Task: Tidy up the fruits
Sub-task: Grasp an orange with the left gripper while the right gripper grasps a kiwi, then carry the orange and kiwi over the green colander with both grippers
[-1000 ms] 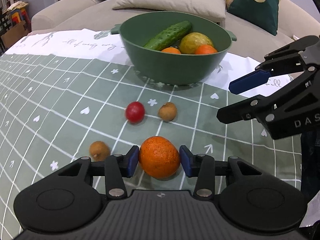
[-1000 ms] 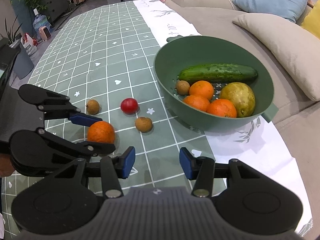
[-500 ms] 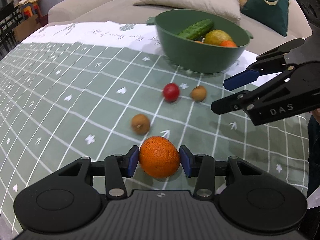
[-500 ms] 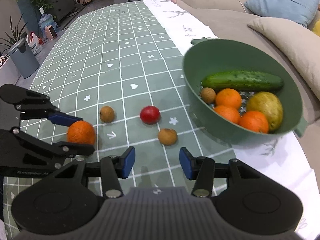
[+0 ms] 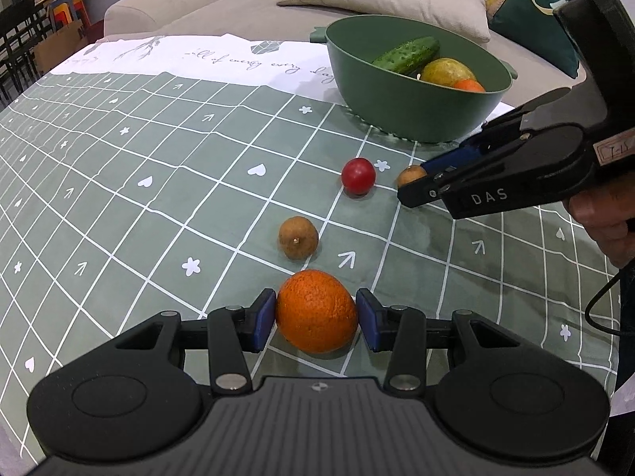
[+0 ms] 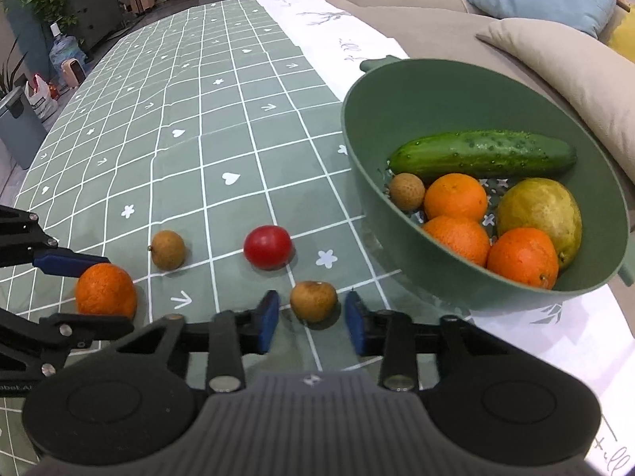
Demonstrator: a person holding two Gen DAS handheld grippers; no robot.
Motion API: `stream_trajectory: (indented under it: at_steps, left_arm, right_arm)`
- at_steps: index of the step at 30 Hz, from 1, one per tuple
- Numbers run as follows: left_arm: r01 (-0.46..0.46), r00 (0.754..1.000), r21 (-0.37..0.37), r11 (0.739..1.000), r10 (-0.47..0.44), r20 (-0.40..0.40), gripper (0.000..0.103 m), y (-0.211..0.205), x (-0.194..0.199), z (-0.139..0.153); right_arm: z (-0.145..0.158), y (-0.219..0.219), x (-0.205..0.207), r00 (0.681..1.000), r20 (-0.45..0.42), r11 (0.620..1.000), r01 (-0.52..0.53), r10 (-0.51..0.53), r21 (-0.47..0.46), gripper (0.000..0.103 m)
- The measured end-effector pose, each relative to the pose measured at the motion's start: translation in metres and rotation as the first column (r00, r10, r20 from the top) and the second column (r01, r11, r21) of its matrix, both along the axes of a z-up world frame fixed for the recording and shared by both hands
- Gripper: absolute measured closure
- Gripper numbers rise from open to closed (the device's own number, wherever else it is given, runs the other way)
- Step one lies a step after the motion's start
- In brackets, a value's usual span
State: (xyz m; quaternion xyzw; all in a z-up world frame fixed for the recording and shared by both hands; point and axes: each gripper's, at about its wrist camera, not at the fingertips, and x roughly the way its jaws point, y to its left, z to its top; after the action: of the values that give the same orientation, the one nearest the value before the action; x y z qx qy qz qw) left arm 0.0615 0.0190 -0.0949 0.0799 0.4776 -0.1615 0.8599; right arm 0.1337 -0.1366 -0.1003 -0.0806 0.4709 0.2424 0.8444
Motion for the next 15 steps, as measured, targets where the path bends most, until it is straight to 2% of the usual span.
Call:
stream_trajectory:
  at_steps: [8,15]
  left_arm:
    - [0.005,1.0,0.014,1.0,-0.005,0.002,0.053,-0.002,0.001,0.002]
    - [0.014,0.999,0.024,1.0,-0.015,0.046,0.053,-0.011,-0.006,0.026]
  right_arm:
    - [0.001,-0.003,-0.003,1.0,-0.006,1.0,-0.012,0.012,0.009,0.082]
    - [0.024,-0.017,-0.021,1.0,0.009,0.999,-0.003,0.002,0.05,0.082]
